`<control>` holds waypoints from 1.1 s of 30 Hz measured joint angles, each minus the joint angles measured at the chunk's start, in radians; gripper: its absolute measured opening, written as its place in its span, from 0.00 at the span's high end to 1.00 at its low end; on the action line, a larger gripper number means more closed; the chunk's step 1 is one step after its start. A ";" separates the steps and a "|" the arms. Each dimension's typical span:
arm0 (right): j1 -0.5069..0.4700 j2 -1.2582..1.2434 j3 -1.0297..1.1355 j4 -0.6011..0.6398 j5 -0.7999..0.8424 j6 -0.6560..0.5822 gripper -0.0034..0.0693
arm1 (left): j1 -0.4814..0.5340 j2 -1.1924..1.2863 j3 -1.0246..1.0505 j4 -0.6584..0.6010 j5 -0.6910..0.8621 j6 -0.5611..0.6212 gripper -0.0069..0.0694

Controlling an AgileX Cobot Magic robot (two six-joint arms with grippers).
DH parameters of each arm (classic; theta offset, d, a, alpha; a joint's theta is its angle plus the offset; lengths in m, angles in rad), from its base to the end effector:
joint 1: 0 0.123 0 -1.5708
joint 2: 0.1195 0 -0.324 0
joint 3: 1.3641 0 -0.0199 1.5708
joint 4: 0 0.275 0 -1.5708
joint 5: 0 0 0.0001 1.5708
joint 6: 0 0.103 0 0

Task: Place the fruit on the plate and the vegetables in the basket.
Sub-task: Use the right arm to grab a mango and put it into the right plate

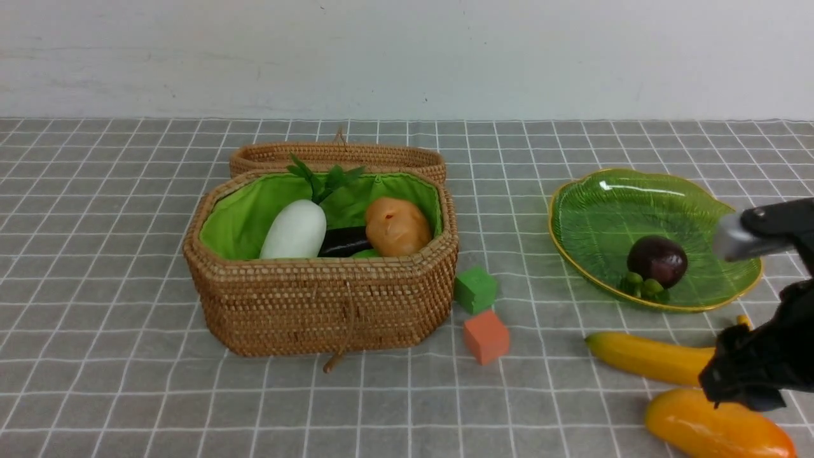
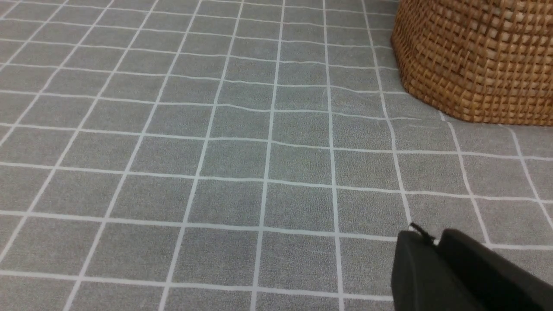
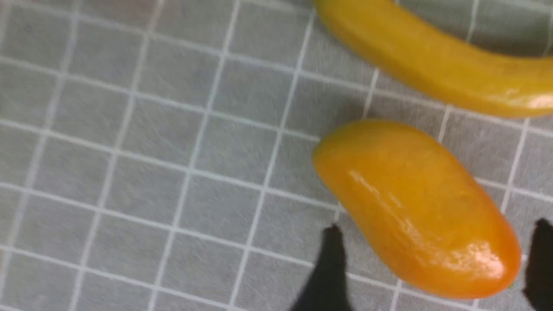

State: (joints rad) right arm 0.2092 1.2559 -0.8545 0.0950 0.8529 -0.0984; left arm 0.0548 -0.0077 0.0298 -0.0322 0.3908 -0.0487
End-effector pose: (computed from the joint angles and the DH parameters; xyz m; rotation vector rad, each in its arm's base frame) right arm 0.2384 0.0581 0.2803 -0.3548 2.7167 0.1464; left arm 0.0487 0.0014 0.1639 -0.1179 1.8927 -0.0277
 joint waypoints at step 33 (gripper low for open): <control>-0.268 0.500 -0.775 0.127 0.007 -0.087 0.19 | 0.000 0.000 0.000 0.000 0.000 0.000 0.79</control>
State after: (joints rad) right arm -0.0592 1.7559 -1.6291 0.2217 0.8596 -0.1856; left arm 0.0548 -0.0077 0.0298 -0.0322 0.3908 -0.0487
